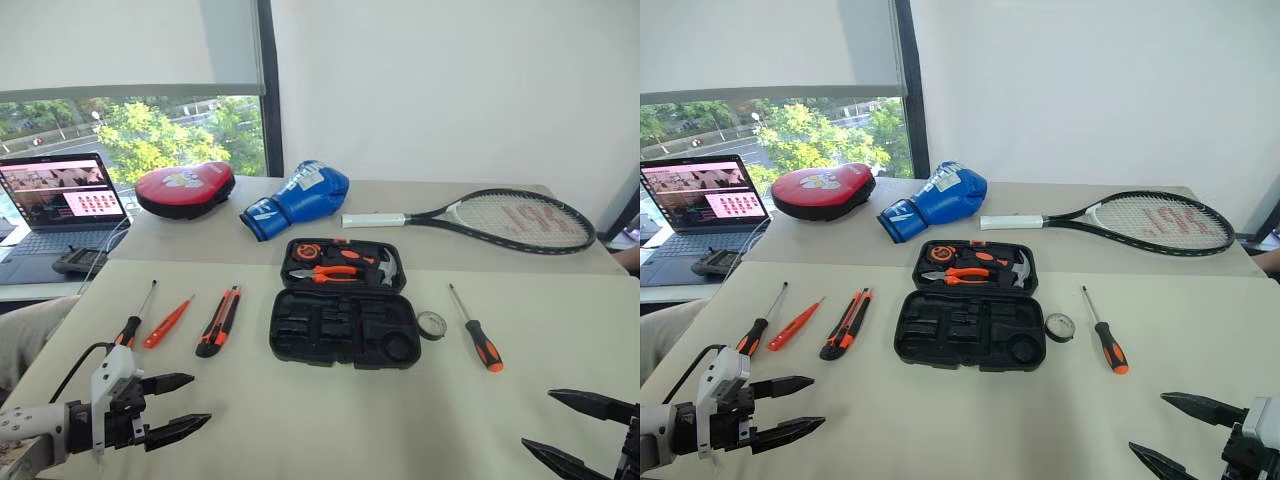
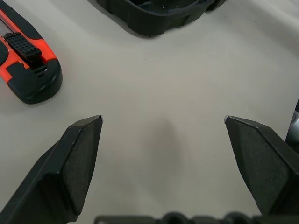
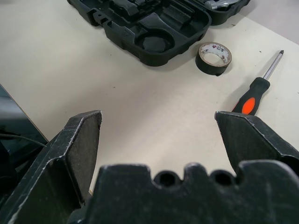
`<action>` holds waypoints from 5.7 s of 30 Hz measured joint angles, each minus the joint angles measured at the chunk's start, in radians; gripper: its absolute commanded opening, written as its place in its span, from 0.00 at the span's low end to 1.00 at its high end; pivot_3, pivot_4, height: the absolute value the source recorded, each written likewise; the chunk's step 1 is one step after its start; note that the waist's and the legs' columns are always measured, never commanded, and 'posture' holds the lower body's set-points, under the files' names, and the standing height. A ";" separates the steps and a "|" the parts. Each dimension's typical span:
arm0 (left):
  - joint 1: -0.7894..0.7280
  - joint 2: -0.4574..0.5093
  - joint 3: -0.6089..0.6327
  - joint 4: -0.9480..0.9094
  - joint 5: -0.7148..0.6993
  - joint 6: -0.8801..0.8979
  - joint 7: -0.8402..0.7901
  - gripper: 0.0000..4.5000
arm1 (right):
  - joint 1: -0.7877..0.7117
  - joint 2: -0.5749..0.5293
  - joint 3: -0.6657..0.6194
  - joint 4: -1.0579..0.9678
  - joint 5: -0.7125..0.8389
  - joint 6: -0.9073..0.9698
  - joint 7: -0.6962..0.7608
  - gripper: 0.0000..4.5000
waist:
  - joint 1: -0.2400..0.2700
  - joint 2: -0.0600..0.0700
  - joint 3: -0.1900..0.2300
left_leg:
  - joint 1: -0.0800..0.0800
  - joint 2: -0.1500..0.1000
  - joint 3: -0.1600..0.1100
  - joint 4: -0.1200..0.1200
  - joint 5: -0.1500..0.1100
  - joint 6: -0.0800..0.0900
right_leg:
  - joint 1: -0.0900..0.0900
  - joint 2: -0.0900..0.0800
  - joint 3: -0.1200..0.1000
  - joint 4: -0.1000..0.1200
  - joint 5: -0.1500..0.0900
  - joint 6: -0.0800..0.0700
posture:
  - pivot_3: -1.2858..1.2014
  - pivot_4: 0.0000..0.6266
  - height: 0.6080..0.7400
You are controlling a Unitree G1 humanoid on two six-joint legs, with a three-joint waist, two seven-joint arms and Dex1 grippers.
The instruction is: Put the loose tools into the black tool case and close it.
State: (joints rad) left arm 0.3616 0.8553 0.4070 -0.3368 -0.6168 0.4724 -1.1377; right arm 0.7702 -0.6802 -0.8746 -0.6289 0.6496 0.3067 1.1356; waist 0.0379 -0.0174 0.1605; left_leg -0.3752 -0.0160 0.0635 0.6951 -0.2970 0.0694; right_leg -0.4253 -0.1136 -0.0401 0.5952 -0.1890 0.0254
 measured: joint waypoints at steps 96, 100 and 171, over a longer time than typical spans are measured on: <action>-1.490 -0.478 -0.574 1.049 0.574 -0.096 -0.203 0.11 | -0.137 -0.059 0.164 -0.401 0.254 0.226 -0.669 1.00 | 0.000 -0.012 0.000 | -0.029 -0.009 0.000 0.036 -0.003 0.030 | -0.013 -0.001 0.000 0.015 0.011 0.014 | 0.52 0.24 1.00; -1.262 -0.604 -0.492 0.817 0.537 0.026 0.079 0.02 | -0.143 -0.059 0.198 -0.401 0.239 0.223 -0.689 1.00 | 0.003 -0.012 0.001 | -0.029 -0.009 -0.001 0.036 -0.002 0.028 | -0.013 -0.002 0.000 0.015 0.011 0.014 | 0.52 0.24 1.00; -0.752 -0.064 -0.286 -0.279 -0.327 0.547 0.188 0.99 | -1.296 -0.280 0.950 0.699 0.010 0.969 -0.830 0.47 | -0.027 -0.001 -0.017 | -0.024 -0.009 0.000 0.031 -0.001 0.016 | -0.012 0.003 0.001 0.013 0.007 0.009 | 0.52 0.24 1.00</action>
State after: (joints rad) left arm -0.3906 0.7915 0.1207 -0.6158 -0.9438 1.0196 -0.9493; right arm -0.5259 -0.9603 0.0756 0.0696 0.6594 1.2753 0.3053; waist 0.0112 -0.0181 0.1432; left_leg -0.3991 -0.0255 0.0640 0.7263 -0.2978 0.0852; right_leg -0.4369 -0.1108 -0.0393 0.6086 -0.1821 0.0345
